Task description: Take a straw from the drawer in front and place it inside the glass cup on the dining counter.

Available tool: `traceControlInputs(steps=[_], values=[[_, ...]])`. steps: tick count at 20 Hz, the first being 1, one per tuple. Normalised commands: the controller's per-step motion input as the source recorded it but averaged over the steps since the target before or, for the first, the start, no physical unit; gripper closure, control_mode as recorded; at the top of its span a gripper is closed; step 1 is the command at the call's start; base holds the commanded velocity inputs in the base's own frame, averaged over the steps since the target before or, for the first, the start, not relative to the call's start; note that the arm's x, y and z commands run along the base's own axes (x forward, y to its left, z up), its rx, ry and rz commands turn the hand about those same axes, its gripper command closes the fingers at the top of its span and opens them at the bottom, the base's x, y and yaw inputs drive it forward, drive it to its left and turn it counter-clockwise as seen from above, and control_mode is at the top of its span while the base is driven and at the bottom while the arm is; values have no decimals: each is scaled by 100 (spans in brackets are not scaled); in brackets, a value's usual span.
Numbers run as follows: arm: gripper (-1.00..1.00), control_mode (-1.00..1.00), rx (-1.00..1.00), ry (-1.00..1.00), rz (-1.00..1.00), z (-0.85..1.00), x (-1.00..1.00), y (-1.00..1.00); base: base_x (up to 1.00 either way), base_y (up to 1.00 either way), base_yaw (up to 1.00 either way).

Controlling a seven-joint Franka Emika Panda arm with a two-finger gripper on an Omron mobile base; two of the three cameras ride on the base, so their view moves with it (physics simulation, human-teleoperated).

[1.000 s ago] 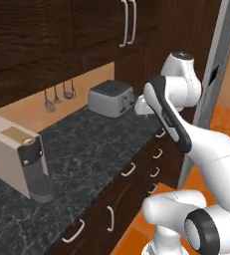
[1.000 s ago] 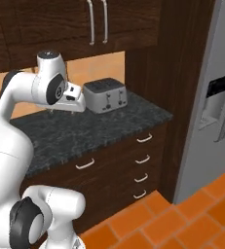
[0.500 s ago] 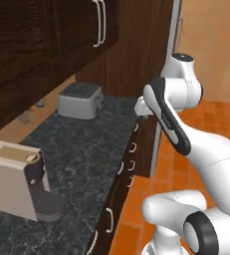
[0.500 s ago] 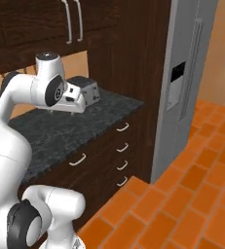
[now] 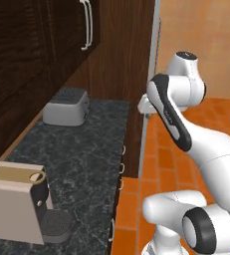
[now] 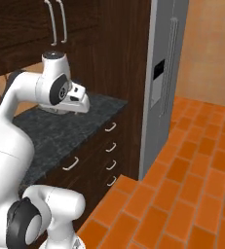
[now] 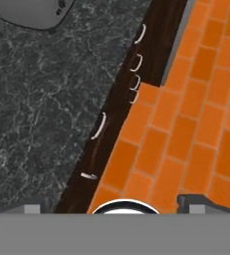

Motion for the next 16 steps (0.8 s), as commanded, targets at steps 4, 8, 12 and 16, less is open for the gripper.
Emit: traceControlInputs(steps=[4, 8, 12, 16], values=[[-100, -100, 34, 0, -3, -9, 20, -33, 0, 0, 0], [-100, -100, 43, 0, 0, -34, 32, -77, 0, 0, 0], [-100, -100, 40, 0, 4, -60, 33, -47, 0, 0, 0], [-100, -100, 34, 0, 11, -85, 16, -17, 0, 0, 0]])
